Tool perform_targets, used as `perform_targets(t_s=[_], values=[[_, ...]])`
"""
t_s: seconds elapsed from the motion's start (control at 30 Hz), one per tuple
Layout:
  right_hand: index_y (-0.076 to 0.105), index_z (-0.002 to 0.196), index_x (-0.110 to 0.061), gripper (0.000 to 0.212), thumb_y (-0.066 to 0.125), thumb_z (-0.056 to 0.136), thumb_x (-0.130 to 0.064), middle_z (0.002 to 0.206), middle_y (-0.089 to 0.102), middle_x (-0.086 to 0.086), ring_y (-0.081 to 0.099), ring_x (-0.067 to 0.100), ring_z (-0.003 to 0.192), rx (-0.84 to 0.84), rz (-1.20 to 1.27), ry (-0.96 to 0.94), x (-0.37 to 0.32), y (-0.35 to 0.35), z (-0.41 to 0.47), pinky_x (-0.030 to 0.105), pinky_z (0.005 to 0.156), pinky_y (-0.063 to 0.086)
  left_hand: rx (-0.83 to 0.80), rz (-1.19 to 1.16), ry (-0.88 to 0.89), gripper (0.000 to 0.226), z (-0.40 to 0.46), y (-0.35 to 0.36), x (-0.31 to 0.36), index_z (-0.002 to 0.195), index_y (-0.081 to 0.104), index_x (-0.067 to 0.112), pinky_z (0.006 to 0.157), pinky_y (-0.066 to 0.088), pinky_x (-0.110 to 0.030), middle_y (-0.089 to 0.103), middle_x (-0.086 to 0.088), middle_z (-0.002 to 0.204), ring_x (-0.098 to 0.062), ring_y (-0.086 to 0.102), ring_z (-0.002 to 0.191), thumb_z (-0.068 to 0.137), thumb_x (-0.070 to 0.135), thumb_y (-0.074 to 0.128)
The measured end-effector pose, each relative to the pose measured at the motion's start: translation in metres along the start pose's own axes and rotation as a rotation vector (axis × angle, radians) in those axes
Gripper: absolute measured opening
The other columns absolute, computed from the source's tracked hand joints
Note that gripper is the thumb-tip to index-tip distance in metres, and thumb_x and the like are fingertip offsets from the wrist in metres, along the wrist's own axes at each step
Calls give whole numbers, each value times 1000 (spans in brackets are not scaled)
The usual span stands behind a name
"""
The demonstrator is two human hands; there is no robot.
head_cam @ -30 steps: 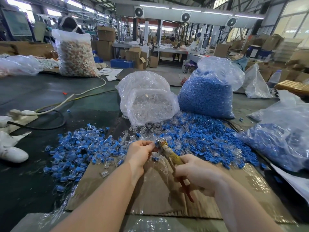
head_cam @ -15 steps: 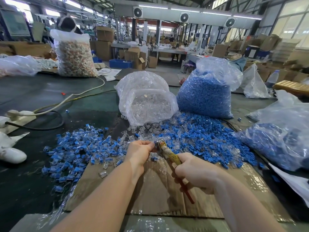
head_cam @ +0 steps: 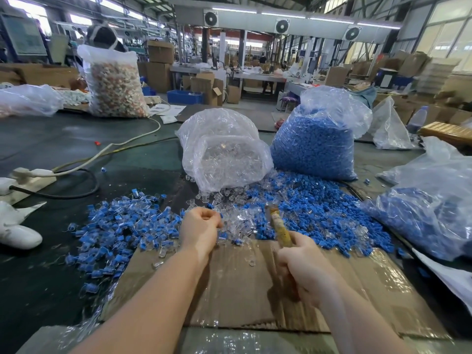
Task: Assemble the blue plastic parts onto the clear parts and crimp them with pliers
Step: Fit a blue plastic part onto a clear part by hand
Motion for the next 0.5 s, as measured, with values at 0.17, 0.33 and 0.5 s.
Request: perform_targets(t_s=[0.17,0.33,0.5], values=[[48,123,-17,37,57,88,-24,112,54,10,49,26,104,401,-612,-59,28,-26,16,39,90,46,279,691,318,13,18,-37,-4,100,62,23,46,33,-23,61,4,77,-11,49,60,95,26,50],[38,132,-23,60,52,85,-57,132,42,11,39,27,123,507,-916,45,43,-41,11,42,102,34,329,980,323,26,35,-66,-18,113,65,28,65,46,-33,64,-4,101,-23,56,84,98,27,43],[30,139,-26,67,37,87,-66,132,39,11,37,29,124,534,-1041,74,57,-45,11,40,99,35,276,1037,205,28,38,-74,-30,117,63,33,62,44,-31,48,-2,102,-18,50,83,98,27,44]])
Point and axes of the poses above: each hand's wrist, its own z-axis towards the middle knuckle, its own y-axis out of the palm, x = y × z, the point moved 1 cm from there along z, towards the middle knuckle
